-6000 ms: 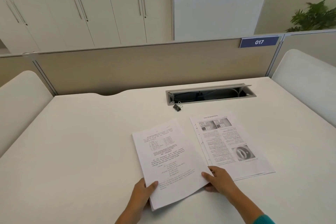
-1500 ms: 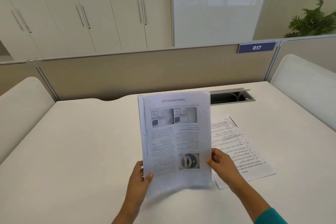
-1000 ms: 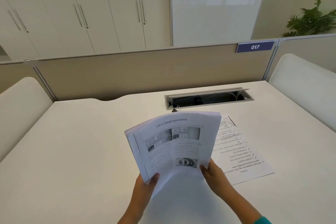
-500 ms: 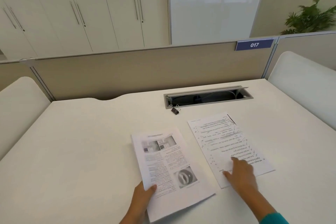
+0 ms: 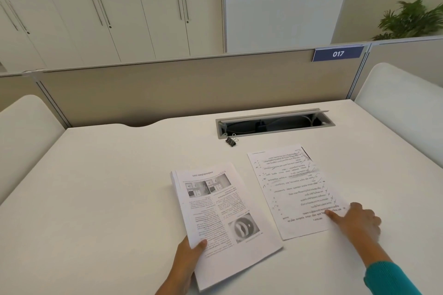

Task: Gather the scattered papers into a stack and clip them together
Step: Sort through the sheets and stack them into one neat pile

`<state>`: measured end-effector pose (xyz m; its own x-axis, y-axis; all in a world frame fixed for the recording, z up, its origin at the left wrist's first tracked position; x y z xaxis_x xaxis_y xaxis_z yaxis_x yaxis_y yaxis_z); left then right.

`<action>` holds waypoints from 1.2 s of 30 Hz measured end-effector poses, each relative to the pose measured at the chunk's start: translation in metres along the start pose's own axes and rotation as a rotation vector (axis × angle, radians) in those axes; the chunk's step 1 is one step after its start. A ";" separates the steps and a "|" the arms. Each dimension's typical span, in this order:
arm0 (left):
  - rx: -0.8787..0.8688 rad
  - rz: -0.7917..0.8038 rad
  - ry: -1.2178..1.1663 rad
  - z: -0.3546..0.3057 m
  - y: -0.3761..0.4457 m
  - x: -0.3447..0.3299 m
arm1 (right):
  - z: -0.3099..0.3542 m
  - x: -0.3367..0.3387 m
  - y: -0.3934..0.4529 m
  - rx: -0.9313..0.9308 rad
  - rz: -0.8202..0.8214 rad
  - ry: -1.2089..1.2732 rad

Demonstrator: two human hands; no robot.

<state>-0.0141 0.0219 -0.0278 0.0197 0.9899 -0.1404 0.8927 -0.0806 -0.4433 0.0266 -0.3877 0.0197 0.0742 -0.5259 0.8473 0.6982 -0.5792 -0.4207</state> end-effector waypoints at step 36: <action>-0.003 -0.012 0.072 -0.001 -0.004 -0.003 | -0.017 -0.018 -0.015 0.190 -0.264 0.344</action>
<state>-0.0173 0.0193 -0.0245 0.0413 0.9966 -0.0713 0.8943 -0.0687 -0.4422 0.0023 -0.3802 0.0055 -0.3414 -0.5706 0.7469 0.7819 -0.6134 -0.1111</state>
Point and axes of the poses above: each hand's wrist, its own y-axis towards the middle knuckle, its own x-axis out of the back of the hand, z = x × y, the point moved 4 cm from there along y, towards the middle knuckle, and after that the axes turned 13 degrees about z, right-handed, at the moved point
